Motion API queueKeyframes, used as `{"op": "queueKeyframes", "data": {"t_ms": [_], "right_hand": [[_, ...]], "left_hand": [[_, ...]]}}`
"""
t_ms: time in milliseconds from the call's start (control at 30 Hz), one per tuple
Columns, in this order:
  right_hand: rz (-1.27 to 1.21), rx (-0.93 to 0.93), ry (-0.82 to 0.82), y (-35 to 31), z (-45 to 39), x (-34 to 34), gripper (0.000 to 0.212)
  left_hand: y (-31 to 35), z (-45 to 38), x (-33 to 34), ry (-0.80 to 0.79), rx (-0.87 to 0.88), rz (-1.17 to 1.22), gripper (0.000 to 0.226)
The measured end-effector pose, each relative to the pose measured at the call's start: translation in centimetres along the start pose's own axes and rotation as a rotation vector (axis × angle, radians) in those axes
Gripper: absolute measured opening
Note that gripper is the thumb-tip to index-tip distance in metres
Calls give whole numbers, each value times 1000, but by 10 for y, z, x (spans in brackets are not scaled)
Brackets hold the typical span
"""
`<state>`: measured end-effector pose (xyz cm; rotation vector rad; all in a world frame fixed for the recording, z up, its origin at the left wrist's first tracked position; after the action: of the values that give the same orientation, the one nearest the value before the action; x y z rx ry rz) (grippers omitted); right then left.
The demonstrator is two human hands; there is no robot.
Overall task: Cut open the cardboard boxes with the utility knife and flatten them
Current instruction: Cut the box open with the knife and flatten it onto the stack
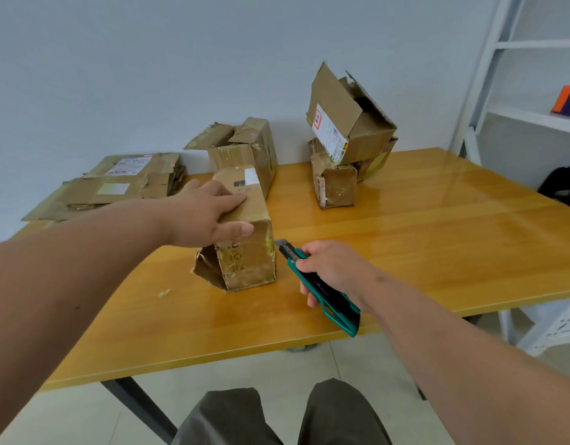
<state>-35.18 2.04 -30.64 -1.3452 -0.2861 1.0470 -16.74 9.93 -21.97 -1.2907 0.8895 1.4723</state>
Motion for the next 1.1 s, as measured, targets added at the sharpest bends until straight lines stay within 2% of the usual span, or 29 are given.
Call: {"op": "queueKeyframes", "data": {"t_ms": [100,233,367,467,600,700,800,933,1000,1100], "right_hand": [[-27,7,-12,0,-2,1,36],[-31,24,-3,1,0,6,41],[-14,73,-7,0,7,5,6],[-32,64,-9,1,11,6,6],[-70,9,-20,8,16,7,40],[-29,-56,-91,7,22,7,44],[44,-149,52,0,17,-8,28],[375,-346,272,-11,17,-5,20],[474,-428,361,-13,18,1,21],[565,-511,497,-18,20,1,24]], "left_hand": [[-2,-2,8,-58,-16,28,106],[2,-1,10,-54,-15,39,106],[8,0,11,-12,23,117,101],[10,1,12,-2,35,163,95],[10,4,12,-12,37,201,89],[4,6,11,-37,79,216,79],[-7,11,10,-96,92,276,69],[-12,10,4,-66,86,220,68],[-8,5,2,-29,48,143,74],[-2,-7,-3,117,-41,25,86]]}}
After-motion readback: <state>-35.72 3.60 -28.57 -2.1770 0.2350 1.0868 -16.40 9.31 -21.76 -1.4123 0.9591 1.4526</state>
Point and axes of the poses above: each hand's wrist, its own z-axis away from the middle knuckle, its own x-axis out of the palm, y = z × x, the point moved 6 cm from there along -z, towards the middle knuckle, and after that the axes turned 3 degrees about z, right-handed, at the moved point
